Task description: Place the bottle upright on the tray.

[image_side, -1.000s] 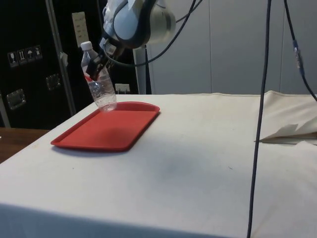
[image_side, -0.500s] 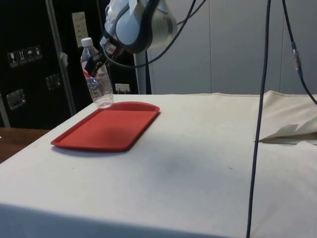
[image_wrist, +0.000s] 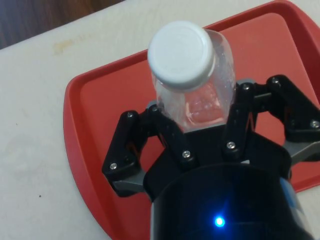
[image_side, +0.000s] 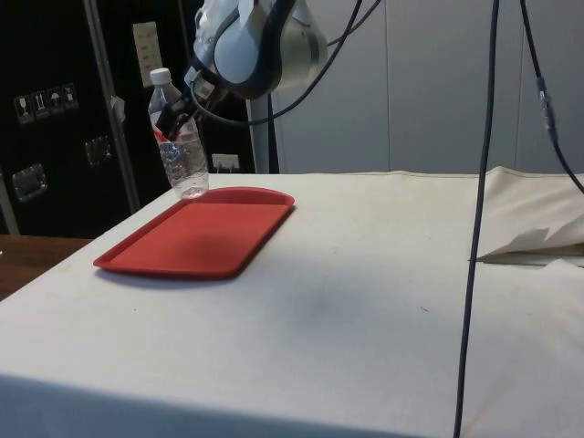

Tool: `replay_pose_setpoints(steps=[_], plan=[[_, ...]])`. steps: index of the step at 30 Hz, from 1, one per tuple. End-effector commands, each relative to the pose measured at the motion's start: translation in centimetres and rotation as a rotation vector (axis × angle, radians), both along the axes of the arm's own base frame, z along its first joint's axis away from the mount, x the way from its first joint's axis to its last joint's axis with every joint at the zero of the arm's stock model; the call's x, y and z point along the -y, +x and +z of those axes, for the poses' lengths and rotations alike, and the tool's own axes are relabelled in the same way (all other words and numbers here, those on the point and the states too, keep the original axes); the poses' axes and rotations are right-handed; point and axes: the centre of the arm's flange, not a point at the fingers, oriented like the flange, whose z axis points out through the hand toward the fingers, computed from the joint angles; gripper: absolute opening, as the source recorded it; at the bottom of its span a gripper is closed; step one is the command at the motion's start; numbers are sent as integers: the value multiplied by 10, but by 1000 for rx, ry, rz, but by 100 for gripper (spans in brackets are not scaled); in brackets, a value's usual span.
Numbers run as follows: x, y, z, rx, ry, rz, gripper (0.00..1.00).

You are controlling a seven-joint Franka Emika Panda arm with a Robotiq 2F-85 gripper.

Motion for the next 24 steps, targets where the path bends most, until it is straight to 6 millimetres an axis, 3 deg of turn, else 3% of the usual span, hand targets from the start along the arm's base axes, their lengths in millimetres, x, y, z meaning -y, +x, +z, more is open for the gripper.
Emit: replay_pose_setpoints(steps=[1,14,15,19,22,24], plan=[[-2,0,0,21,3,-4,35],[-9,-2,-4,79,50,-46,35],[-2,-3,-6,61,34,-52,35],[-11,-4,-5,91,66,-59,35],[-3,-7,-10,78,60,-81,35],[-12,-8,-9,97,89,-78,35]])
